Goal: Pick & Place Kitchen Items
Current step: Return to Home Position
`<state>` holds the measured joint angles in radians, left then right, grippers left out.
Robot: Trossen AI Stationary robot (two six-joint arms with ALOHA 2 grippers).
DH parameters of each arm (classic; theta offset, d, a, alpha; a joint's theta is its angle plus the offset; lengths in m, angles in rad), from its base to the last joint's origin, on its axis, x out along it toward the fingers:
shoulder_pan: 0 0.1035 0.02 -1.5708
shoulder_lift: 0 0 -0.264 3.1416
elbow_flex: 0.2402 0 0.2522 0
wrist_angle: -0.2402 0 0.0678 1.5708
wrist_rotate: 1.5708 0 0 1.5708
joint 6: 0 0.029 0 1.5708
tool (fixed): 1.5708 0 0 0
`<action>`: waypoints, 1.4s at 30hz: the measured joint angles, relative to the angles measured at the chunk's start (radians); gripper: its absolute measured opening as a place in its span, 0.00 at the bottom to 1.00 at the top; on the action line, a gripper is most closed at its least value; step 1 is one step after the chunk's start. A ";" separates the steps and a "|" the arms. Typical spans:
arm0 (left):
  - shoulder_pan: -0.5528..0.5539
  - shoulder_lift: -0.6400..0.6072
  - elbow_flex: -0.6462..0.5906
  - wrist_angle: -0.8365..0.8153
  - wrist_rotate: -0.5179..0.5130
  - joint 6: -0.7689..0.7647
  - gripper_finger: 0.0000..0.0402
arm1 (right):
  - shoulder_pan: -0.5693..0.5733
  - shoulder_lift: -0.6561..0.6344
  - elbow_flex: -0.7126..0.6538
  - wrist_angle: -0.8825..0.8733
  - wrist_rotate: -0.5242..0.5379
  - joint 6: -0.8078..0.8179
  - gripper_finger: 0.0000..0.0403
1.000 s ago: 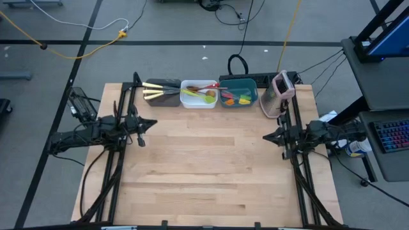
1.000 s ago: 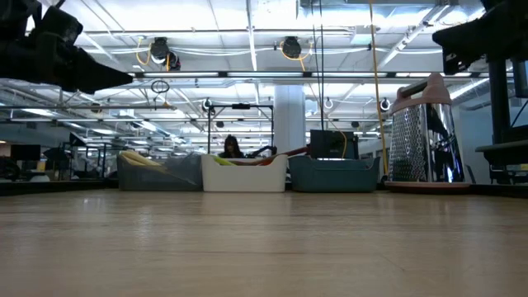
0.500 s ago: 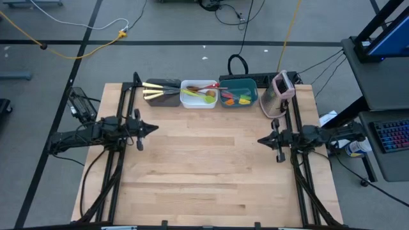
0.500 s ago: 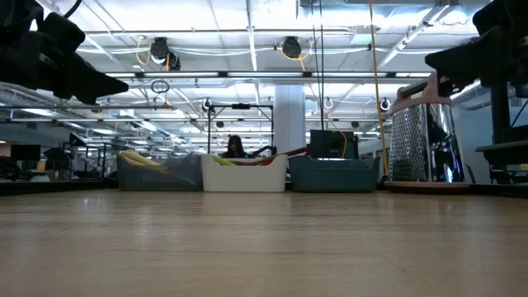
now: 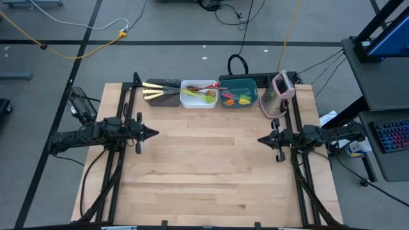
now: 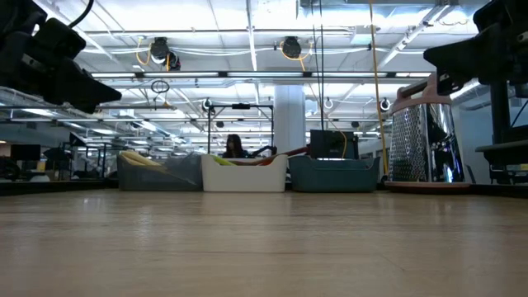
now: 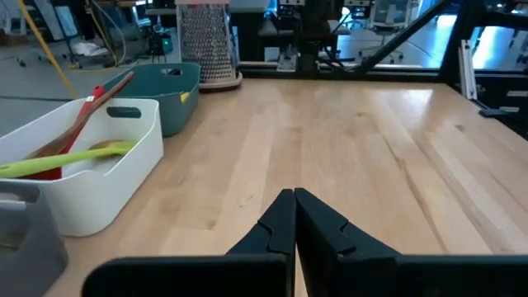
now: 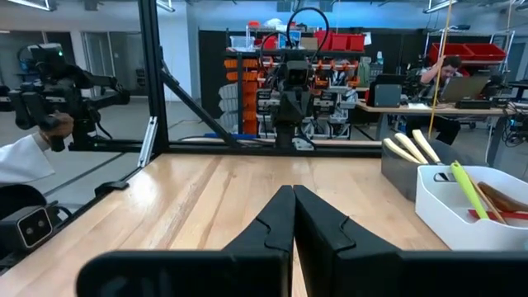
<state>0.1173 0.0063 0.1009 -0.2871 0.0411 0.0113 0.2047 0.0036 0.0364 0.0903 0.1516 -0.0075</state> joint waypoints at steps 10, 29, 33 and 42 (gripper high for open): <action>0.000 0.000 0.000 0.000 0.007 -0.063 0.06 | 0.000 0.002 -0.002 -0.005 0.000 0.000 0.00; 0.000 0.000 0.000 0.000 0.003 -0.046 0.06 | 0.000 0.002 -0.003 -0.005 0.003 0.000 0.00; 0.000 0.000 0.000 0.000 0.004 -0.046 0.06 | 0.000 0.002 -0.003 -0.004 0.003 0.000 0.00; 0.000 0.000 0.000 0.000 0.003 -0.046 0.06 | 0.000 0.002 -0.003 -0.004 0.003 0.000 0.01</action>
<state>0.1173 0.0063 0.1009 -0.2874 0.0441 -0.0347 0.2048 0.0060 0.0334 0.0860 0.1547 -0.0076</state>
